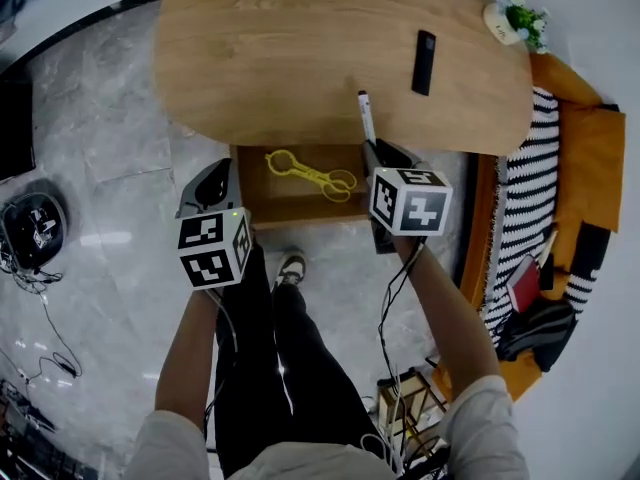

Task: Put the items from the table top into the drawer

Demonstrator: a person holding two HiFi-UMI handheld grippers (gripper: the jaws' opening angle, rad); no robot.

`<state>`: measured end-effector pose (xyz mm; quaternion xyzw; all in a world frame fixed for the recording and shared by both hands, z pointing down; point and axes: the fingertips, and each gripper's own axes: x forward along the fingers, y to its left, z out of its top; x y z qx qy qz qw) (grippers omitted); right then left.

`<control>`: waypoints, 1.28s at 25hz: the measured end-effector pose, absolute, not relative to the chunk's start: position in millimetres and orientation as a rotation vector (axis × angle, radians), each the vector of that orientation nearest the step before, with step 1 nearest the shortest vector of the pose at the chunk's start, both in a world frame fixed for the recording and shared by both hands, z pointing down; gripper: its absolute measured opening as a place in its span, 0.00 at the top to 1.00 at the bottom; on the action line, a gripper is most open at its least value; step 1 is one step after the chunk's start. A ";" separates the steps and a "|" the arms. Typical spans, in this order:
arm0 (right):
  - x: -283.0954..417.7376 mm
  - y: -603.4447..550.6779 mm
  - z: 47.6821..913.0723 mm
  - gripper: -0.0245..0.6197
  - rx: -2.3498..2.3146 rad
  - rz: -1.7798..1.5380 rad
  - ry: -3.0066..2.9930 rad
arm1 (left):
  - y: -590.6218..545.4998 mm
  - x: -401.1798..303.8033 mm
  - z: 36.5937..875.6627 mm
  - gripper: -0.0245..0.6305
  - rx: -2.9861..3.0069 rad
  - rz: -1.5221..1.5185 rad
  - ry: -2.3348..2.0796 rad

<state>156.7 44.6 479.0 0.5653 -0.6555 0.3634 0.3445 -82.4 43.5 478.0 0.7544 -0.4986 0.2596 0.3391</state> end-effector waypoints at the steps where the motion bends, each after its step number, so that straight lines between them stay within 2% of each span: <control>1: 153.6 54.9 478.2 0.87 1.442 0.940 -1.713 | 51.9 -82.9 476.7 0.95 1.954 0.670 -1.308; 13: 113.0 135.7 496.5 0.87 1.102 0.857 -1.816 | 127.2 -83.2 490.2 0.95 1.860 0.657 -1.351; 21: 104.5 142.4 515.0 0.87 1.002 0.797 -1.797 | 123.3 -76.9 497.6 0.95 1.871 0.685 -1.326; 23: 107.8 139.9 521.9 0.72 0.999 0.762 -1.775 | 116.0 -77.8 498.8 0.95 1.873 0.693 -1.328; 24: 110.4 138.4 524.0 0.70 1.005 0.753 -1.767 | 112.2 -78.2 499.2 0.95 1.874 0.696 -1.330; 32: 135.9 133.7 530.3 0.72 1.100 0.806 -1.723 | 94.2 -76.2 502.5 0.95 1.893 0.719 -1.322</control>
